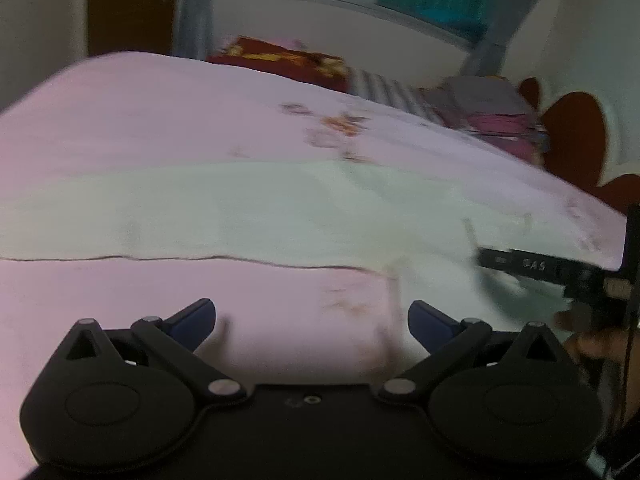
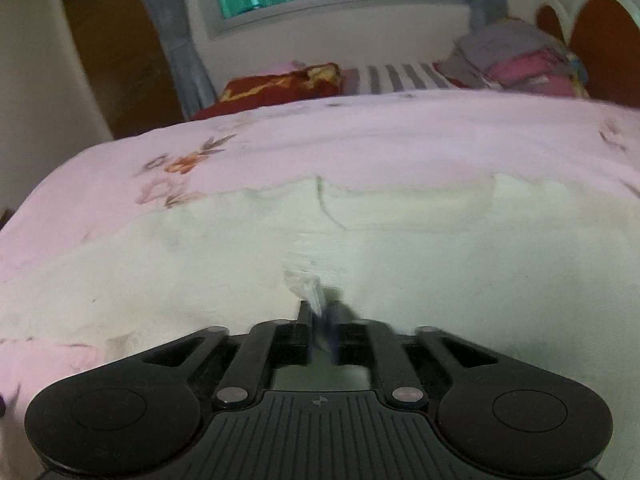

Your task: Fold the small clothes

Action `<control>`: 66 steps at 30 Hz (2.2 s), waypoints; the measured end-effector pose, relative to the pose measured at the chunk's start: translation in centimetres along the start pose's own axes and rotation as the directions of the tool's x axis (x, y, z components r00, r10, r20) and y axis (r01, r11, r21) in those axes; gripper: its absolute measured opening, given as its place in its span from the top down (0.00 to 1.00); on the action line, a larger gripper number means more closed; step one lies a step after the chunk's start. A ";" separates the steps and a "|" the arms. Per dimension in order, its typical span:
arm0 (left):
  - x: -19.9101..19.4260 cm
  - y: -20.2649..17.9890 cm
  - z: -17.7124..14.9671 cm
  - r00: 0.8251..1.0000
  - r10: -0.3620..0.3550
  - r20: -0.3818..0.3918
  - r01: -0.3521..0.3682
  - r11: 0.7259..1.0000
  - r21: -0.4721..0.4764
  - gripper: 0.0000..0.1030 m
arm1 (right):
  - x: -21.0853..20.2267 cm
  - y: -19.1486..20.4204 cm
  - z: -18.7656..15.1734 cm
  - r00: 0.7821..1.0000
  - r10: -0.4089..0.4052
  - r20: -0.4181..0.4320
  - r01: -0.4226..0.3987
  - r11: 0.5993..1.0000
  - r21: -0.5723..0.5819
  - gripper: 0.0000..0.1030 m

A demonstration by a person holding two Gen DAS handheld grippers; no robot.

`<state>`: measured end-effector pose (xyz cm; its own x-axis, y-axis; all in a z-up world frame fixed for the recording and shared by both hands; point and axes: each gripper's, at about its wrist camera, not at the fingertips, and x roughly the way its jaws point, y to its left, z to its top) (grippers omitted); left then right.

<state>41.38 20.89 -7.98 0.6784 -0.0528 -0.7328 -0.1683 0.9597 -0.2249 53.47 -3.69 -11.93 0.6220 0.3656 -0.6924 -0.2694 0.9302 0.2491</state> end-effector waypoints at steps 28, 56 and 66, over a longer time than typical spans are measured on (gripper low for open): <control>8.3 -10.9 4.3 0.971 -0.233 0.060 0.235 0.971 -0.028 0.97 | -11.9 -20.7 -4.8 0.985 -0.167 0.040 0.142 0.926 0.350 0.72; 8.7 -11.6 2.4 0.987 -0.134 0.091 0.118 0.980 0.162 0.38 | -11.4 -15.8 -3.0 0.991 -0.094 0.093 0.080 0.987 0.139 1.00; 11.1 -10.4 2.8 0.993 -0.073 0.095 0.061 0.990 0.124 0.37 | -11.0 -18.0 -2.1 0.979 -0.178 0.101 0.166 0.979 0.121 1.00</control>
<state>52.60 11.07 -11.98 0.7536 -0.0965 -0.6502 -0.0363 0.9815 -0.1878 49.95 -24.51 -10.17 0.7311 0.1950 -0.6539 -0.0718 0.9750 0.2105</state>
